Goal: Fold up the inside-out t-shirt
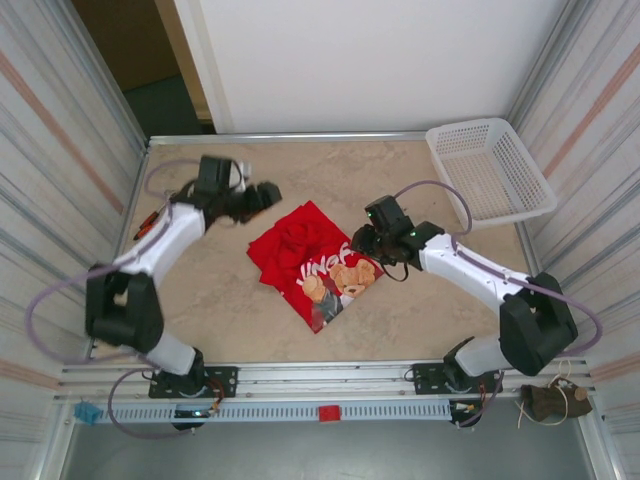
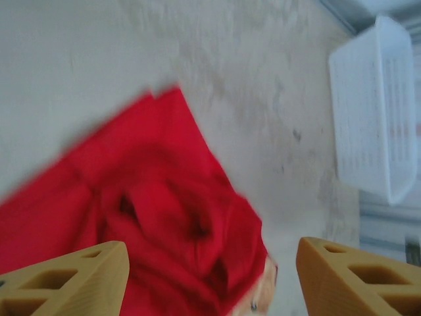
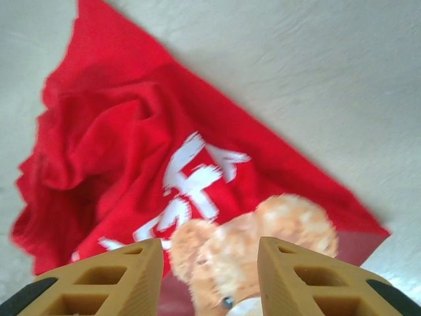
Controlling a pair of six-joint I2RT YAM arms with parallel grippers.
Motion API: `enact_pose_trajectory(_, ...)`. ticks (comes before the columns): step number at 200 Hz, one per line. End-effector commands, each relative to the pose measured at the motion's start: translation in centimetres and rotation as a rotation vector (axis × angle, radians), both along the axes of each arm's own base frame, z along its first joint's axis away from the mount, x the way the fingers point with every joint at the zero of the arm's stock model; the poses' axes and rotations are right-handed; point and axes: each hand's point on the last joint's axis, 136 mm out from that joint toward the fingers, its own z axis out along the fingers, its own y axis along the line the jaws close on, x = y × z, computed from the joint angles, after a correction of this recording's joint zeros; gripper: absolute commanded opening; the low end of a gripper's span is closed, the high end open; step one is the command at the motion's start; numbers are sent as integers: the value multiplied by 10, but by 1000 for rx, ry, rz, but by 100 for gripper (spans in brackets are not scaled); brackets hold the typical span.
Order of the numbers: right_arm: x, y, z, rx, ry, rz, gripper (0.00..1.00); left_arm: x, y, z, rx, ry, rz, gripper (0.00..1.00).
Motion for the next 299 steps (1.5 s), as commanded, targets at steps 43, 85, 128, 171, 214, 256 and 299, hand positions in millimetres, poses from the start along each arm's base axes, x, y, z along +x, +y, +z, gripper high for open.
enact_pose_trajectory(43,-17,3,-73,11,131,138,27,-21,-2,-85,-30,138,110,71)
enact_pose_trajectory(85,-52,-4,-103,-39,190,49,22,18,-3,-121,53,179,87,71)
enact_pose_trajectory(128,-106,1,-113,-107,223,-76,22,82,-1,-120,86,133,46,70)
enact_pose_trajectory(171,-66,18,-25,-104,5,85,28,108,18,-32,140,-47,-50,70)
enact_pose_trajectory(214,18,19,46,-30,-128,272,53,27,6,-12,148,-86,-185,69)
enact_pose_trajectory(256,53,48,28,58,-32,377,57,-36,-28,-41,121,-111,-300,65)
enact_pose_trajectory(299,50,78,-11,81,60,398,58,-45,-46,-57,101,-121,-328,63)
